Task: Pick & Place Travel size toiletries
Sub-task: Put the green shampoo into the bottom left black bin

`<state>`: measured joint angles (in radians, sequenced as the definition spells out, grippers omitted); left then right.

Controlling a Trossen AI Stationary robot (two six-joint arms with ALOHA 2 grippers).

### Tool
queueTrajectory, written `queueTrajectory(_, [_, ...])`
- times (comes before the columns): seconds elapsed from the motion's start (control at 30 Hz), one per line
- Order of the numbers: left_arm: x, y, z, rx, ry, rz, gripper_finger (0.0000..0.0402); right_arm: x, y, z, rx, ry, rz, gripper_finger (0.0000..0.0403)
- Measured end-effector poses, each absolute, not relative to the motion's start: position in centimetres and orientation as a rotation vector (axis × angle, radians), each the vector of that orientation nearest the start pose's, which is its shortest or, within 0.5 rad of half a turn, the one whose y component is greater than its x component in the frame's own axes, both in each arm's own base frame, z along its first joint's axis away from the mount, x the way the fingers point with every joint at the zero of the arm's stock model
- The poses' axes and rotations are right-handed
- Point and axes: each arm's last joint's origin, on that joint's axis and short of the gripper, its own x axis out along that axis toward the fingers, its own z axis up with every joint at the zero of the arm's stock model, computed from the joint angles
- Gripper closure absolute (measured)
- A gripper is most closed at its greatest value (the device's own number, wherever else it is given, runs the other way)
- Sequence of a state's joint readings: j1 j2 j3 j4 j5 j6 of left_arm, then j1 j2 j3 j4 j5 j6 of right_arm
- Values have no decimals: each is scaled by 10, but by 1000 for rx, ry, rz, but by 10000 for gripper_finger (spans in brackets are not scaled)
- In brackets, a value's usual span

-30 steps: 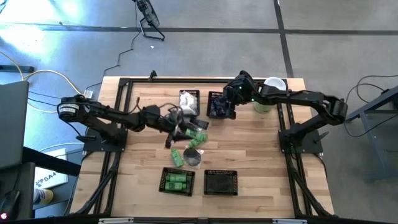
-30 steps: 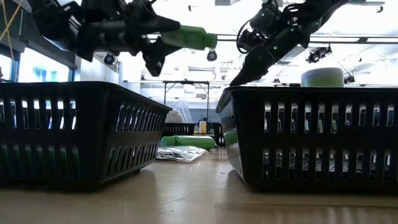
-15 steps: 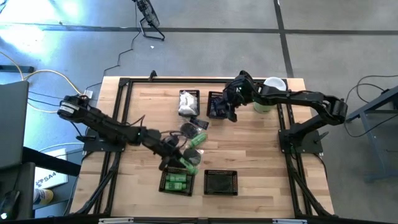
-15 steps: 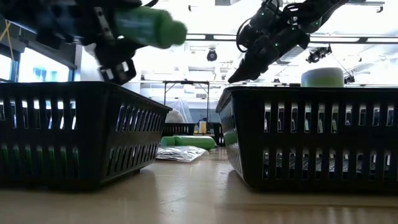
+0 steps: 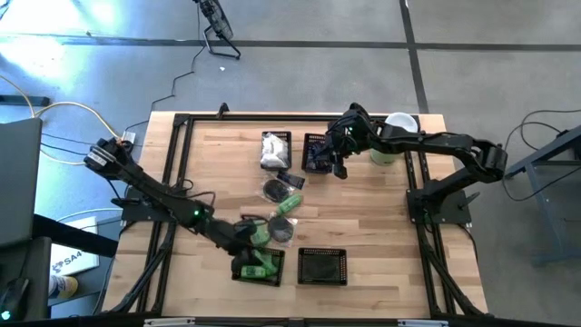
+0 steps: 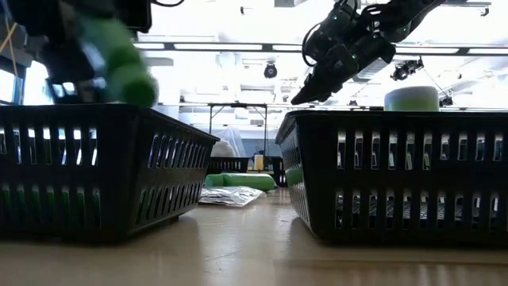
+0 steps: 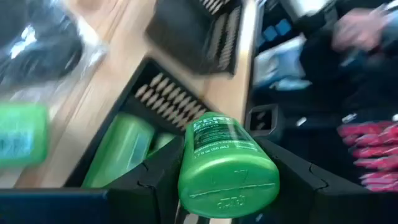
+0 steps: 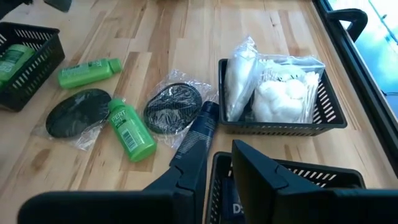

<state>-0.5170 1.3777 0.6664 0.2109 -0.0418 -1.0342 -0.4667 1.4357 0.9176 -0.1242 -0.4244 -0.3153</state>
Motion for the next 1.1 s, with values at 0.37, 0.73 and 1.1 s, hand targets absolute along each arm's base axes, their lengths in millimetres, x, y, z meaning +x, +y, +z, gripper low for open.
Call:
queueTrajectory(0.37, [244,-140,214,-864,821,-51,222,275,-125,240,-25,569,79,335])
queueTrajectory(0.73, [243,-139,213,-861,833,-41,219,275,-125,240,-42,568,83,335])
queueTrajectory(1.1, [244,-139,213,-867,831,-40,121,275,-125,239,-51,569,83,335])
